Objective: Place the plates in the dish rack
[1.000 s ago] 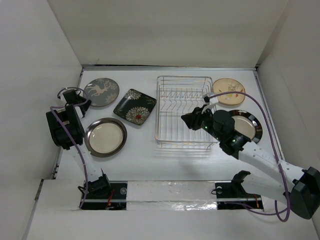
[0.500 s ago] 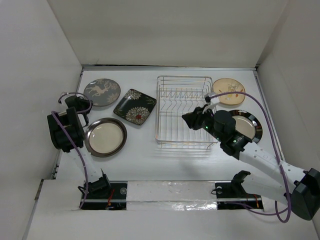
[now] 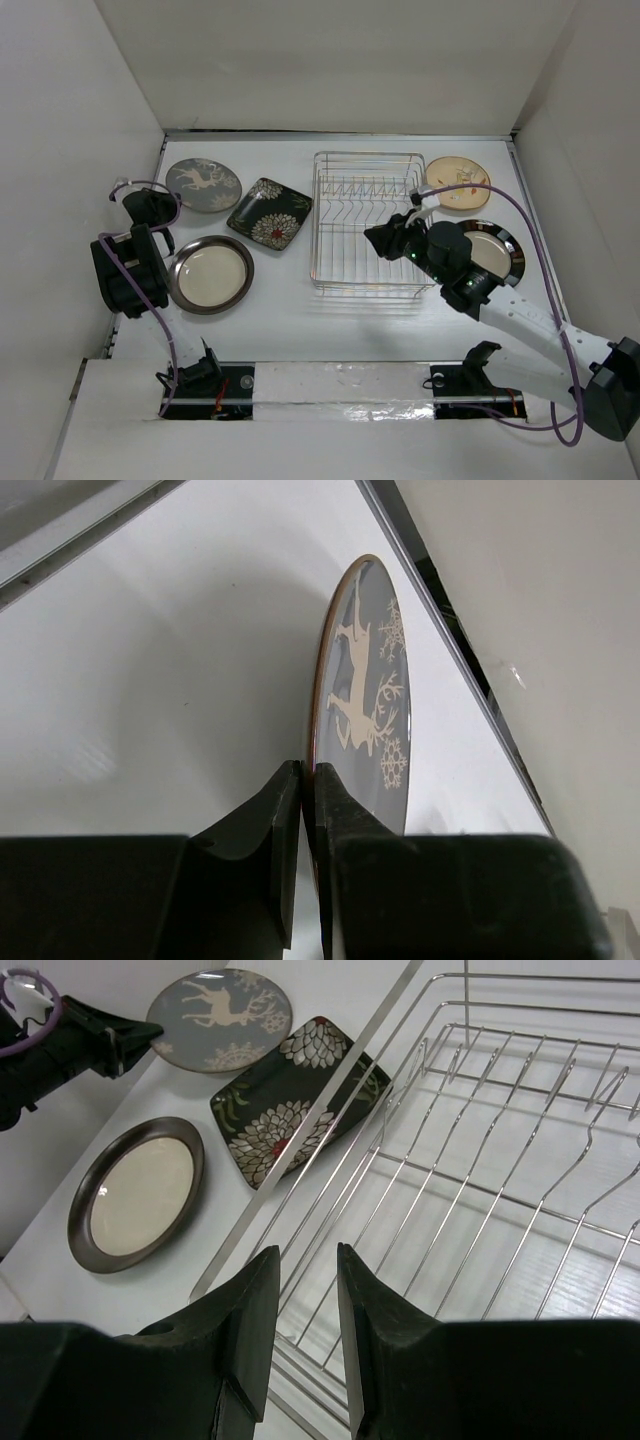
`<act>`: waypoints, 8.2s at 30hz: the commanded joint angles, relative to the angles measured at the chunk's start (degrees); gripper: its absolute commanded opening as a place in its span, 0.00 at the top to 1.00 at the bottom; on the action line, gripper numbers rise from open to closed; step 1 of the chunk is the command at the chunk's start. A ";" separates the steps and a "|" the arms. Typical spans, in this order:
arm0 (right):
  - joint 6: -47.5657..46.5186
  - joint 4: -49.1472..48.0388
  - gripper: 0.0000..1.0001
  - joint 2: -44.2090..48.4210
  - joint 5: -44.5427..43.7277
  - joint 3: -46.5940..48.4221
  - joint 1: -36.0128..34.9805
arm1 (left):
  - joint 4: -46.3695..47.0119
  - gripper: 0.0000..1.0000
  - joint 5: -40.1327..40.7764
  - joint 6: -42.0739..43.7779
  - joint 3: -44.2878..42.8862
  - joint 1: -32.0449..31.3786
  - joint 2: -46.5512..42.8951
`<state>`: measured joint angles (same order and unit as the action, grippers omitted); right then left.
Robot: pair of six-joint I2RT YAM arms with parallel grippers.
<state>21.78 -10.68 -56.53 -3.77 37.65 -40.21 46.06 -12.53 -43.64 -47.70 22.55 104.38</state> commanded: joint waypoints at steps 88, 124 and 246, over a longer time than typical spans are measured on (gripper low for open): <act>11.18 -8.58 1.00 -23.90 9.76 31.61 4.60 | -13.80 0.38 -34.58 1.52 16.33 -21.04 -54.80; -4.64 25.79 1.00 -45.15 -32.01 62.19 3.03 | -42.81 0.31 -11.64 27.99 7.71 -49.35 -64.12; 20.85 22.63 1.00 22.26 14.67 -1.72 80.37 | -44.57 0.57 -5.48 28.43 7.45 -53.40 -70.19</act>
<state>42.19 19.03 -36.03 8.14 26.46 40.49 -0.32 -18.46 -15.53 -38.00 -30.44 34.33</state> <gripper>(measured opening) 0.067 0.433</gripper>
